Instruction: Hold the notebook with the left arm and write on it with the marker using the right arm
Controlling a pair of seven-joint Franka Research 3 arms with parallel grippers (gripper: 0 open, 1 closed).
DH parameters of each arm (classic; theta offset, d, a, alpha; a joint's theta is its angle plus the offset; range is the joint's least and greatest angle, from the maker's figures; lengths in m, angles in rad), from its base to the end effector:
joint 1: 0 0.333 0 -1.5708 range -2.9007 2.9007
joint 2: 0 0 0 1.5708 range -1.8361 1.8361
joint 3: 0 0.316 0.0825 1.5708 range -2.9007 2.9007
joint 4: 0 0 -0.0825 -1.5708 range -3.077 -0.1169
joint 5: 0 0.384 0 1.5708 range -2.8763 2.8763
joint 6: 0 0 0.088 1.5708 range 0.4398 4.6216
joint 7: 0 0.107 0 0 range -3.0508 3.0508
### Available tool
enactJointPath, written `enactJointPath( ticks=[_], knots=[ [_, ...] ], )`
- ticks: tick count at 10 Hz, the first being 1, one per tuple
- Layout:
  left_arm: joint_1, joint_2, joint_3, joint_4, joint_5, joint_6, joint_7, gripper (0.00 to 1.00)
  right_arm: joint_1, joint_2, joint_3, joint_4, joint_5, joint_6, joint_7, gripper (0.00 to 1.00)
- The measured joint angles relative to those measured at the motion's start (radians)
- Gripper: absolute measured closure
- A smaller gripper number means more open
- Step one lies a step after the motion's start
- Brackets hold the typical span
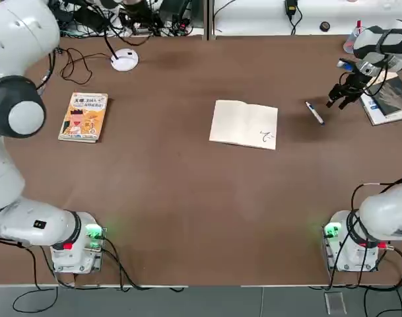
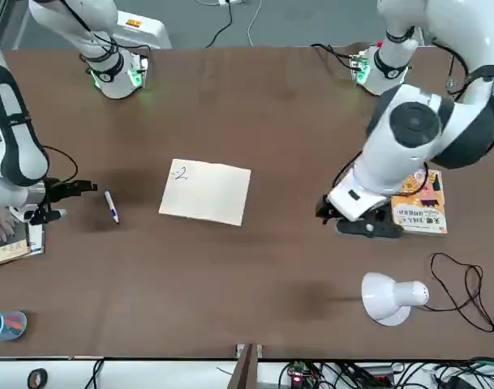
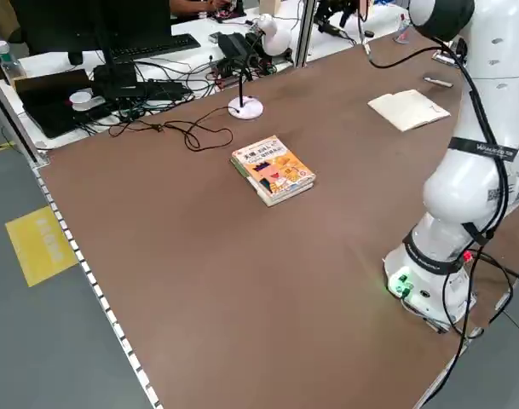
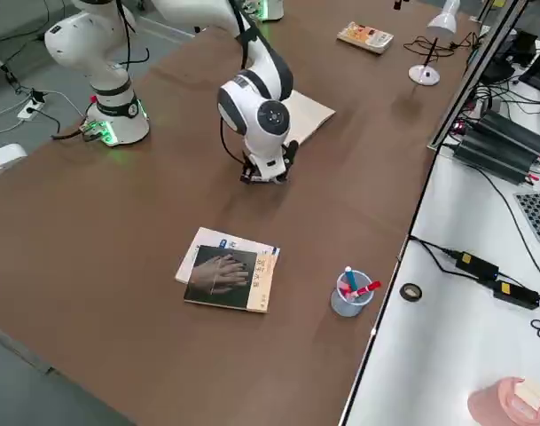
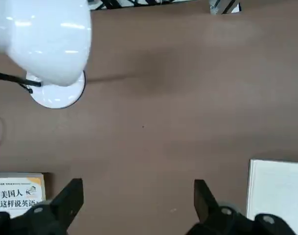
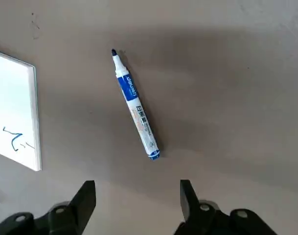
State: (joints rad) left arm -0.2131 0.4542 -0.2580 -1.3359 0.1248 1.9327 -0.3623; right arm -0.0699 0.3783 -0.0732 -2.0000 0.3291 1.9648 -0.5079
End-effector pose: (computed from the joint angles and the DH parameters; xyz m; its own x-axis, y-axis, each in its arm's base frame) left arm 0.6483 -0.2805 0.4922 0.9831 -0.1050 0.1498 -0.1130 -0.9925 0.0461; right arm 0.5559 -0.0584 0.2448 0.9398 0.2177 -0.2635 0.1088 -0.9213 -0.3732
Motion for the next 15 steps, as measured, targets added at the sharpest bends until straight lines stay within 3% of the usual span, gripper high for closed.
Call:
enactJointPath(
  ticks=[4,9,11,15],
  knots=[
    [0.067,-0.023,0.002,0.0,-0.011,-0.05,0.039,0.0,0.031,-0.019,-0.005,0.07,-0.014,0.001,-0.035,0.25],
    [0.113,-0.082,0.009,-0.001,-0.011,-0.169,0.102,0.0,0.13,-0.093,-0.083,0.155,-0.147,0.001,0.088,0.17],
    [0.115,-0.106,0.044,-0.001,-0.011,-0.215,0.191,0.0,0.136,-0.128,-0.084,0.196,-0.206,-0.002,0.196,0.02],
    [0.128,-0.153,0.145,-0.002,-0.073,-0.317,0.317,0.0,0.185,-0.183,-0.083,0.332,-0.284,-0.151,0.424,0.0]
  ],
)
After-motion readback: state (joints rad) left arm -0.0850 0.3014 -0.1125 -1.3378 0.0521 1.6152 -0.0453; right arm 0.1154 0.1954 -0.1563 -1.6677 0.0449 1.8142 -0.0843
